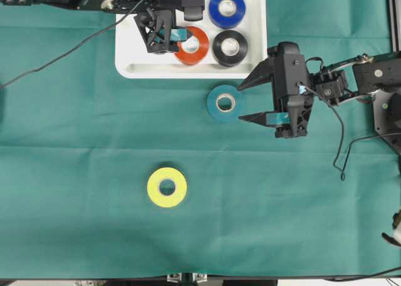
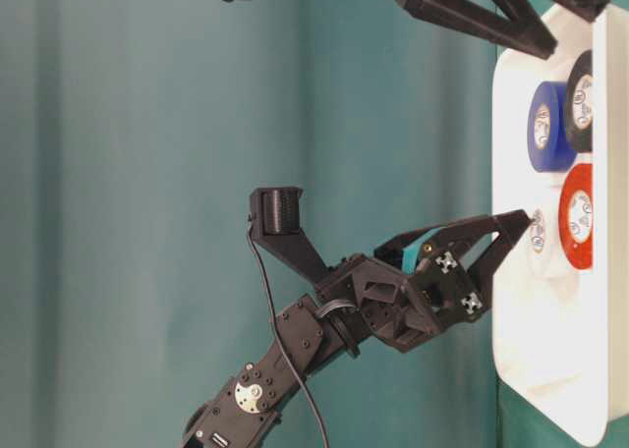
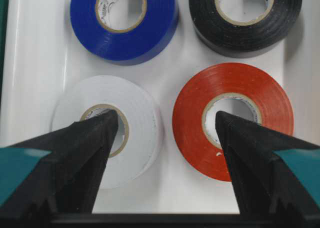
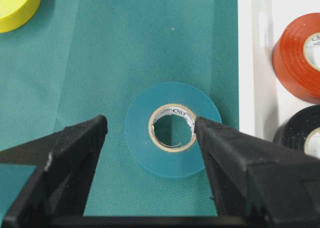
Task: Put the tape alternately from left to right into the white case.
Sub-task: 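Release the white roll and withdraw the left gripper from the tray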
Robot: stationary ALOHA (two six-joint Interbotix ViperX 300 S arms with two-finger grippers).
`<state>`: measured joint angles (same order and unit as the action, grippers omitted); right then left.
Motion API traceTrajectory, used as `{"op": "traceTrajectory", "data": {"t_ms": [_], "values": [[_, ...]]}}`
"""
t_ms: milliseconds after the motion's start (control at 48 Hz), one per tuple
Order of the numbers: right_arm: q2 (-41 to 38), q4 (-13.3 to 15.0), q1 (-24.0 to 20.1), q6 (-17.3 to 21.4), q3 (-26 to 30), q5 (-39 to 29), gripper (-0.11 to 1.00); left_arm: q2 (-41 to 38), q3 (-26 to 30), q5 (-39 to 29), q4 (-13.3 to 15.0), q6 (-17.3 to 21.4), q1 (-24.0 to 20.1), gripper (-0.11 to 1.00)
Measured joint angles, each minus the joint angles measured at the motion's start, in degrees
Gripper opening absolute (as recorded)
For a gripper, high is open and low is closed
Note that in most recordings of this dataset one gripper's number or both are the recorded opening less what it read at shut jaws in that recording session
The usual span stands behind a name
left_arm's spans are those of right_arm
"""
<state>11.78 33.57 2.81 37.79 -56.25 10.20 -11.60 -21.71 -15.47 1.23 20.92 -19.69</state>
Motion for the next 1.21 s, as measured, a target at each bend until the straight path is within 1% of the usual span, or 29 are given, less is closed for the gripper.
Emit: {"op": "traceTrajectory", "data": {"t_ms": [167,312,604,833,979,1208], "values": [[0.0,0.0,0.0,0.0,0.0,0.0,0.78,0.3,-0.4,0.0,0.0,-0.1,0.0,0.91],[0.0,0.0,0.0,-0.1,0.0,0.1,0.78,2.4,-1.7,-0.1,0.0,-0.3,0.3,0.91],[0.0,0.0,0.0,0.0,0.0,0.0,0.78,8.5,-8.0,-0.2,0.0,-0.4,2.5,0.91],[0.0,0.0,0.0,0.0,0.0,0.0,0.78,12.5,-13.2,-0.2,0.0,-1.0,5.9,0.91],[0.0,-0.1,0.0,0.0,0.0,0.1,0.78,14.5,-15.8,-0.2,0.1,-2.8,7.6,0.91],[0.0,0.0,0.0,0.0,0.0,0.0,0.78,17.9,-20.8,-0.1,0.2,-6.9,11.8,0.91]]}}
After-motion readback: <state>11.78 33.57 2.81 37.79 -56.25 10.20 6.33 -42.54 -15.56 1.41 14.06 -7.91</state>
